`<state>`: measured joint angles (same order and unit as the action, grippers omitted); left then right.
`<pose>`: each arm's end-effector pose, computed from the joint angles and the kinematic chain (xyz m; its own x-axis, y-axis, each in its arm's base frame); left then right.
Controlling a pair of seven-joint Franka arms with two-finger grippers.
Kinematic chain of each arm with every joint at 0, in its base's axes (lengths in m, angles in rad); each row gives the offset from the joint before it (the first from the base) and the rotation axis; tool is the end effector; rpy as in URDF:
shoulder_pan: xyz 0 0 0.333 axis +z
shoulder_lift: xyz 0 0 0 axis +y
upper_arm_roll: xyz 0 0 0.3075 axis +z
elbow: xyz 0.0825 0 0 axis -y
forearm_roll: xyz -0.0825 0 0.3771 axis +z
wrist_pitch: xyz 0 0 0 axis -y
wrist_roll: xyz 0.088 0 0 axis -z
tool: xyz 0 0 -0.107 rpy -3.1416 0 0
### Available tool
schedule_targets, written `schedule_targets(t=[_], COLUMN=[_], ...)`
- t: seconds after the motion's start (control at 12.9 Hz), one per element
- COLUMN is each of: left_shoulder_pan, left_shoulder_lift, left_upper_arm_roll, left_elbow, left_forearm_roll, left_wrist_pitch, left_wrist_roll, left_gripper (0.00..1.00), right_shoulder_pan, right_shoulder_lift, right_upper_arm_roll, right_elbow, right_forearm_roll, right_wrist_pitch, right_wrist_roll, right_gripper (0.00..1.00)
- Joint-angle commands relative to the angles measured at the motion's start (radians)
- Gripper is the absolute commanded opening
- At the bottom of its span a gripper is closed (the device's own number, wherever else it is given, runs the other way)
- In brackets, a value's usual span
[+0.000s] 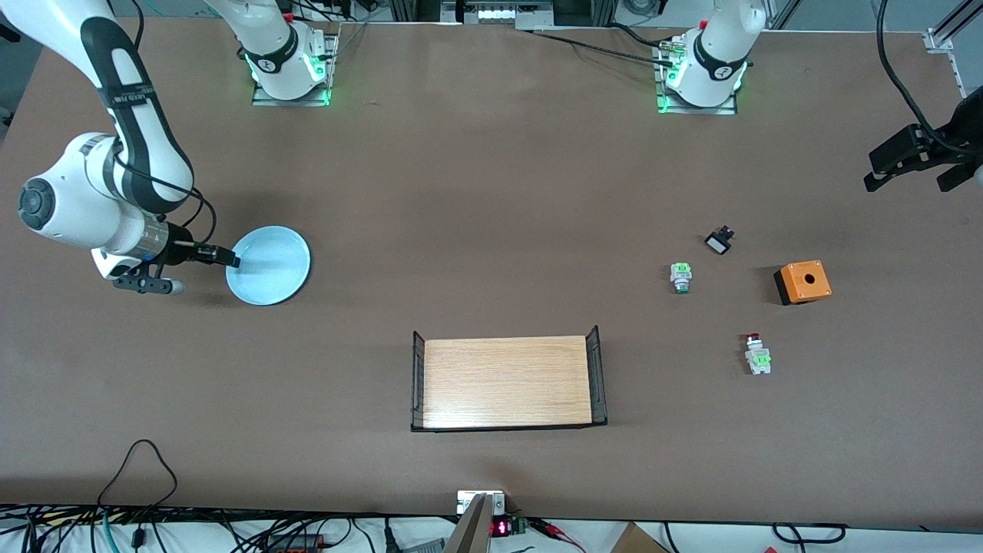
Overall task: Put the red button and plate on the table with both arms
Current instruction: 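Lower the plate onto the table and open the right gripper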
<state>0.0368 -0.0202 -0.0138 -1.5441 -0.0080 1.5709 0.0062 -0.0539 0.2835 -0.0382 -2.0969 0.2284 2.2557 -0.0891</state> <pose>0.5419 0.0115 0.6394 0.9988 0.0168 0.0470 0.0164 -0.9998 0.0074 0.5578 -0.0451 0.2725 0.9818 -0.1467 -0.1205 -0.1648 -0.9737 -0.1571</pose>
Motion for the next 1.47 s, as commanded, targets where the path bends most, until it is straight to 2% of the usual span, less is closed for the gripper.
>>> schedule_targets(t=[0.0,0.31,0.47,0.62,0.93,1.09,1.4], left_shoulder_pan=[-0.006,-0.006,-0.006,-0.006,-0.006,-0.006,-0.008], left_shoulder_lift=[0.000,-0.001,-0.001,-0.001,0.000,0.008,0.028], left_upper_arm_roll=[0.005,0.008,0.008,0.009,0.006,0.006,0.006], left_elbow=[0.019,0.019,0.019,0.021,0.019,0.019,0.038], left_forearm_roll=[0.023,0.023,0.023,0.023,0.025,0.025,0.025], left_wrist_pitch=[-0.019,-0.020,-0.020,-0.020,-0.057,-0.063,-0.060], left_wrist_roll=[0.014,0.015,0.015,0.017,0.021,0.021,0.018], left_gripper=[1.00,1.00,1.00,1.00,1.00,1.00,1.00], right_shoulder_pan=[0.040,0.063,0.081,0.112,0.138,0.132,0.086], right_shoulder_lift=[-0.010,-0.010,-0.012,-0.012,-0.033,-0.049,-0.104], right_upper_arm_roll=[0.000,-0.002,-0.002,-0.002,-0.002,-0.009,-0.037], right_elbow=[0.070,0.182,0.291,0.403,0.567,0.615,0.635], right_forearm_roll=[-0.006,-0.066,-0.077,-0.145,-0.225,-0.225,-0.235], right_wrist_pitch=[-0.067,-0.180,-0.299,-0.402,-0.556,-0.597,-0.625], right_wrist_roll=[0.072,0.147,0.221,0.279,0.272,0.267,0.247], right_gripper=[1.00,1.00,1.00,1.00,1.00,1.00,1.00])
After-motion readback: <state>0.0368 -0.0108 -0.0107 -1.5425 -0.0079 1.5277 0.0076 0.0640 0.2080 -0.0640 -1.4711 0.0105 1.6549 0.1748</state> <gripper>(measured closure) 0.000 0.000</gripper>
